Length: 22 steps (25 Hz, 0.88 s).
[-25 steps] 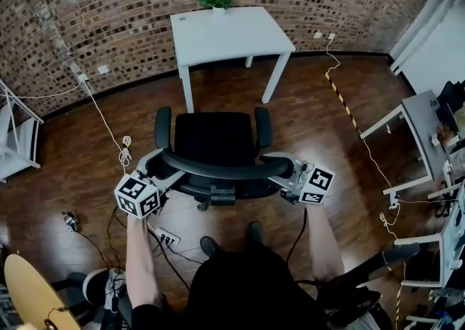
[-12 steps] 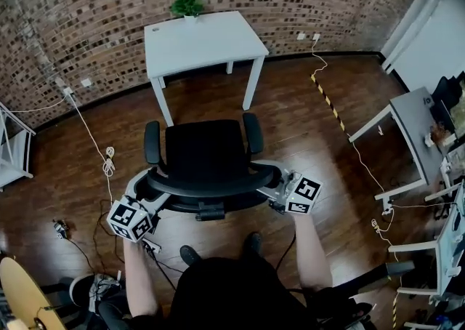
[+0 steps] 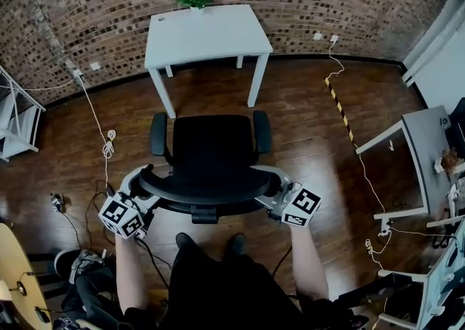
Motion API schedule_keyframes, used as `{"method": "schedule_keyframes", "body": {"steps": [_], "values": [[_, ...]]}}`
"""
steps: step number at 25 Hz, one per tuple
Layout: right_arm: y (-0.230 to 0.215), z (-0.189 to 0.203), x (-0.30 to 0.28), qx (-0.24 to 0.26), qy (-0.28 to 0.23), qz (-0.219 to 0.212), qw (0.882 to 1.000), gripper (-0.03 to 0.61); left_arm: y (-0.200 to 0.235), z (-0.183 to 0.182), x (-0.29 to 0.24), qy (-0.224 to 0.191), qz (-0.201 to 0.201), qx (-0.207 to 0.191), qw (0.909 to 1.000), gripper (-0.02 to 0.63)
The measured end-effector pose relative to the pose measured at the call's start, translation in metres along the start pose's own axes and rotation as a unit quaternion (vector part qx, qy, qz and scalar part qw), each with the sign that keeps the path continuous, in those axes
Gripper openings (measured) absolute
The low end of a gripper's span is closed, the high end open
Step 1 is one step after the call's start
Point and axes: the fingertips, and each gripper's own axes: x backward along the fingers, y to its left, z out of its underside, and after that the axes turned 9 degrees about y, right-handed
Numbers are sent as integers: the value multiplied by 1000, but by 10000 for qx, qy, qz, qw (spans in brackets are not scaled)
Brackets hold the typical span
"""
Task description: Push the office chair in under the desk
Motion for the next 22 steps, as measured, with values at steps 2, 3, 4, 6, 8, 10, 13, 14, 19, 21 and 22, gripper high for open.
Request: {"method": "schedule_keyframes", "body": {"steps": [2, 3, 4, 6, 8, 10, 13, 14, 19, 21, 22], "values": [[-7, -1, 11, -30, -1, 13, 10000, 192, -8, 0, -11, 40, 39, 18, 10000, 422], [-7, 0, 14, -35, -1, 5, 10000, 193, -11, 1, -13, 54, 52, 28, 10000, 420], [-7, 1, 16, -16, 0, -11, 10000, 195, -13, 3, -12, 57, 56, 36, 10000, 420], [-7, 3, 16, 151, 27, 37, 9999, 198, -13, 3, -9, 10, 27, 31, 10000, 419], [-13, 9, 16, 344, 156, 339, 9987, 229, -6, 4, -5, -50, -35, -4, 10000, 419], [-19, 14, 15, 231, 336, 718, 9966, 229, 3, 3, -4, -83, -91, -37, 9999, 419], [-36, 14, 8, -45, 311, 1233, 9919, 249, 12, -3, -5, -222, -246, -99, 9994, 422], [-42, 16, 8, -91, 224, 1304, 9912, 249, 14, -4, -8, -248, -285, -115, 9992, 423], [-49, 31, 28, -45, -6, 1128, 9936, 244, -3, 10, -22, -230, -369, -82, 9990, 428], [-45, 27, 35, 34, 0, 959, 9954, 242, -14, 6, -20, -266, -473, -117, 9985, 430], [-42, 27, 38, 50, 13, 867, 9962, 238, -20, 6, -18, -284, -522, -132, 9981, 431]]}}
